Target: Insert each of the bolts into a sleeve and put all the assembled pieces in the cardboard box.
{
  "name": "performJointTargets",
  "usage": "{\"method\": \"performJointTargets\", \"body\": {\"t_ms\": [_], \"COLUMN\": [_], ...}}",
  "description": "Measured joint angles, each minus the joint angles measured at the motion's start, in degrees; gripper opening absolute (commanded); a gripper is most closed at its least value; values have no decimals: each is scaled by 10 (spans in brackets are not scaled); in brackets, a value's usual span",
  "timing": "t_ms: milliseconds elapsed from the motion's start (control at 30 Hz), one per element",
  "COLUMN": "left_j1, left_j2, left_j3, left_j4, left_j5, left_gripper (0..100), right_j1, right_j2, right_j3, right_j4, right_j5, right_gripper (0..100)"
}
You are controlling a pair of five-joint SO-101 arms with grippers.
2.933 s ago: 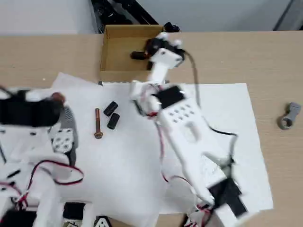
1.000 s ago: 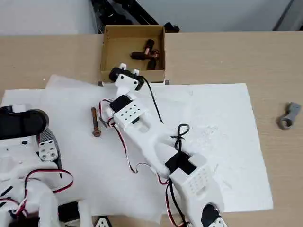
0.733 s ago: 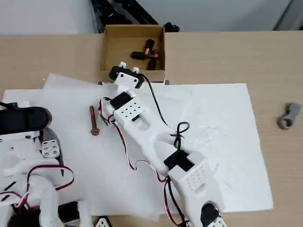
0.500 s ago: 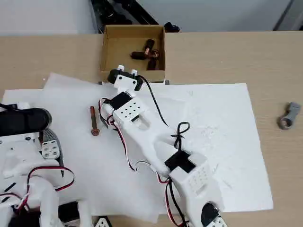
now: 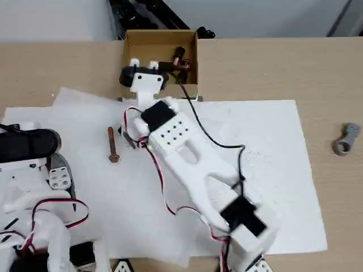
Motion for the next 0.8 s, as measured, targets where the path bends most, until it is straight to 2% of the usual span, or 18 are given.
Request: {"method": "performJointTargets", "body": {"t_ms": [100,300,467,633,800], "left_j1": [0,0,8,72,150], "left_j2": [0,0,4,5,5], "left_j3": [0,38,124,175,212], "left_j4": [-42,-158,-274,-373,-429], "left_j5": [3,48,55,55,55], "left_gripper": [6,6,6,6,6], "right_j1": [26,131,149,149,149], "right_j2": [-64,-197,-289,-381,-490], "right_j3": [0,0,32,127,223], "right_j4": [12,56,113,117,117], "right_j5": [29,83,93,114,153], "right_gripper": [6,6,6,6,6]}}
